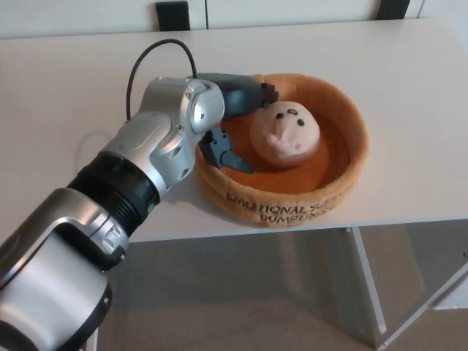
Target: The robot walks towards a table in front, picks a dumpling toy with left hand and puts it in an orange round plate
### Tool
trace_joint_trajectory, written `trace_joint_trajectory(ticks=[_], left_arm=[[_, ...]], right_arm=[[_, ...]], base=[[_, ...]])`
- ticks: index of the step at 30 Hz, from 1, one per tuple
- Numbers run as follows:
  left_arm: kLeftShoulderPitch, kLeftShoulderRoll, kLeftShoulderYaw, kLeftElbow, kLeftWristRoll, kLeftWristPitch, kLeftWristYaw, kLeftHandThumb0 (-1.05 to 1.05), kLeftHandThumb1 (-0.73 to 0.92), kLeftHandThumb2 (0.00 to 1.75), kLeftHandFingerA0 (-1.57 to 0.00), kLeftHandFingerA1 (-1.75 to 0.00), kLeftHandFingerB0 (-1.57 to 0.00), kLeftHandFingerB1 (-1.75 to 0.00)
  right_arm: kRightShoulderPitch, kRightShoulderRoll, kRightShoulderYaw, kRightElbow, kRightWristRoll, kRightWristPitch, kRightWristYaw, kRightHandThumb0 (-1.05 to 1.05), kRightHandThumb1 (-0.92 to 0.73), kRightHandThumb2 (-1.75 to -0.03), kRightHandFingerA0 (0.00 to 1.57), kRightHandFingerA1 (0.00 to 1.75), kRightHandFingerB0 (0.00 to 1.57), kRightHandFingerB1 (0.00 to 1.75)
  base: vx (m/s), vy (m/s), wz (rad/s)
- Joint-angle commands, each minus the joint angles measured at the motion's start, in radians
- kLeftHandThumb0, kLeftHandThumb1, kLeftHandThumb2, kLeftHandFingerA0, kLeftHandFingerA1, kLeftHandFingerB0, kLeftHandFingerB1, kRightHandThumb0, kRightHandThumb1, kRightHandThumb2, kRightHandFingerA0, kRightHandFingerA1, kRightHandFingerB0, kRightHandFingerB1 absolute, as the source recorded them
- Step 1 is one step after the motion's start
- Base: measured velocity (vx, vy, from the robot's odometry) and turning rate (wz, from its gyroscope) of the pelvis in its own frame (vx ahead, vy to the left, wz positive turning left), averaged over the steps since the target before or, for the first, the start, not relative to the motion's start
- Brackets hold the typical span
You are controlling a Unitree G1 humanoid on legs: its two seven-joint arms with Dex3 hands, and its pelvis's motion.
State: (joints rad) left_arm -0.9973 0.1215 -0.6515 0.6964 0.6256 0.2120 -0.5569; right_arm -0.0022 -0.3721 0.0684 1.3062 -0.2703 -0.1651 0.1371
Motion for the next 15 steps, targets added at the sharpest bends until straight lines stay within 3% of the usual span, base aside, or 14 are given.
trace_joint_trajectory(ticks=[1,3,4,9,10,11,12,14,15], left_arm=[[-0.025,0.017,0.011,-0.014,0.004,0.036,-0.065,-0.91,0.36,0.63,0.0,0.0,0.0,0.0],[-0.024,0.017,0.012,-0.017,0.005,0.038,-0.068,-0.91,0.36,0.63,0.0,0.0,0.0,0.0],[-0.016,0.035,0.023,-0.049,-0.002,0.045,-0.089,-0.94,0.46,0.55,0.0,0.0,0.0,0.0],[0.008,0.101,0.088,-0.23,-0.02,0.05,-0.106,-0.89,0.42,0.6,0.0,0.0,0.0,0.0],[0.004,0.127,0.127,-0.309,-0.03,0.047,-0.105,-0.74,0.37,0.54,0.0,0.0,0.0,0.0],[-0.003,0.159,0.175,-0.403,-0.044,0.041,-0.102,-0.74,0.37,0.54,0.0,0.0,0.0,0.0],[0.003,0.189,0.211,-0.493,-0.047,0.031,-0.103,-0.58,0.36,0.52,0.0,0.0,0.0,0.0],[0.011,0.2,0.224,-0.533,-0.046,0.031,-0.108,-0.58,0.36,0.52,0.0,0.0,0.0,0.0],[0.042,0.221,0.287,-0.635,-0.091,0.041,-0.126,-0.1,0.35,0.66,0.0,-0.19,0.0,-0.28]], right_arm=[[0.004,-0.023,0.0,-0.006,0.008,-0.006,0.009,-0.36,-0.63,-0.58,0.58,0.45,0.43,0.36],[0.004,-0.023,0.0,-0.007,0.008,-0.005,0.009,-0.36,-0.63,-0.58,0.58,0.45,0.43,0.36],[0.003,-0.02,0.005,0.002,0.001,-0.004,0.0,-0.34,-0.61,-0.58,0.56,0.44,0.44,0.37],[-0.005,-0.021,0.004,-0.003,0.008,-0.003,0.008,-0.35,-0.62,-0.58,0.58,0.45,0.44,0.37],[-0.011,-0.024,0.007,-0.004,0.004,-0.001,0.008,-0.44,-0.52,-0.78,0.54,0.56,0.39,0.48],[-0.018,-0.027,0.011,-0.005,0.0,0.001,0.009,-0.44,-0.52,-0.78,0.54,0.56,0.39,0.48],[-0.02,-0.028,0.018,-0.005,-0.007,0.001,0.005,-0.45,-0.52,-0.79,0.54,0.56,0.38,0.47],[-0.021,-0.029,0.021,-0.004,-0.009,0.001,0.004,-0.45,-0.52,-0.79,0.54,0.56,0.38,0.47],[-0.022,-0.032,0.019,-0.002,-0.006,0.002,0.01,-0.36,-0.63,-0.58,0.54,0.43,0.43,0.36]], base=[[0.0,0.0,0.0],[0.0,0.0,0.0],[0.0,0.0,0.0],[0.0,0.0,0.0],[0.0,0.0,0.0],[0.0,0.0,0.0],[0.0,0.0,0.0],[0.0,0.0,0.0],[0.0,0.0,0.0]])
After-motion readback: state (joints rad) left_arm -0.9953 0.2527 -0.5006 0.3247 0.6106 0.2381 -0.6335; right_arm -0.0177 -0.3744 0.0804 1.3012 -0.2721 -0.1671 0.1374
